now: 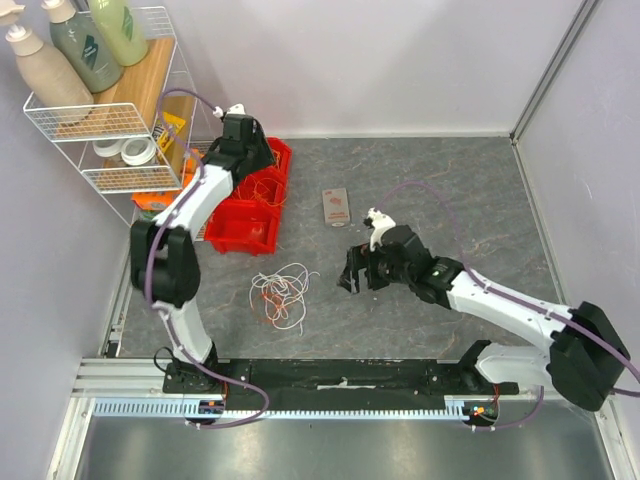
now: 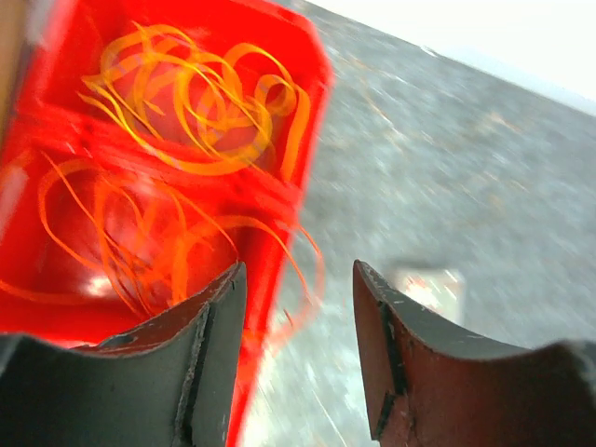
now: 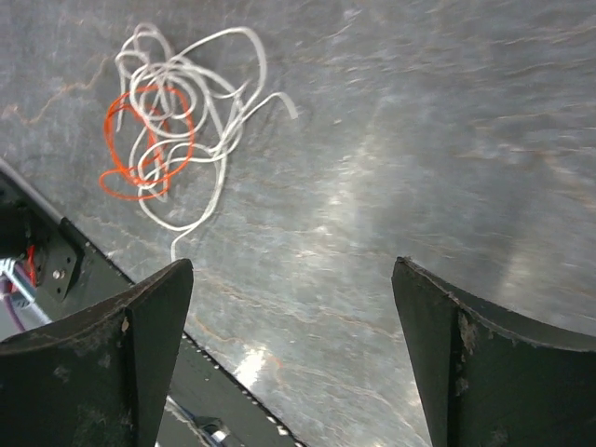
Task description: Untangle the cables
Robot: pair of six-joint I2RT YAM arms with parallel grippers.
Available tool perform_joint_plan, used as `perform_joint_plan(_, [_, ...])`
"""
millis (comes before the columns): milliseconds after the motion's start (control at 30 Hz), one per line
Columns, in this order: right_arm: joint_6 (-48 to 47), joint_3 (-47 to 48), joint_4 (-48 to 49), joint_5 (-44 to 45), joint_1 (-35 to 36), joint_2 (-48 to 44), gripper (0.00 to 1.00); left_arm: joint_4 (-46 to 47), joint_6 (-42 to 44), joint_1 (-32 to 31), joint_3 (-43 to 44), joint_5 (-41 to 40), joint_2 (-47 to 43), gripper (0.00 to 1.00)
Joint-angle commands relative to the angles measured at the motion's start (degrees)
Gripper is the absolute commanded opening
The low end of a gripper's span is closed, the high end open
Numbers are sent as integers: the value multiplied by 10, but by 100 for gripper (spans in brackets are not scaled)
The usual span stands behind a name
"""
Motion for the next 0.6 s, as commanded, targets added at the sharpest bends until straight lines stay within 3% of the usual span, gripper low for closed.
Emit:
perform_joint_plan(0, [43,-5,116,-27,58,51,95,36,-66,-20,-132,151,-168,55])
perform_joint_plan(133, [99,1,197,-29,105,131,90,80,-87,-62,-291,222,-310,58])
perform_joint_plan(267, [126,9,250,-25,112,195,79,16,-47,-96,-381,264,-426,62])
perform_joint_plan(467, [109,75,257,-28,111,287,66,-65,-16,-121,-492,230,-523,66])
perform_joint_plan(567, [109,102,258,-23,111,322,58,-57,-14,-126,-521,211,-519,67])
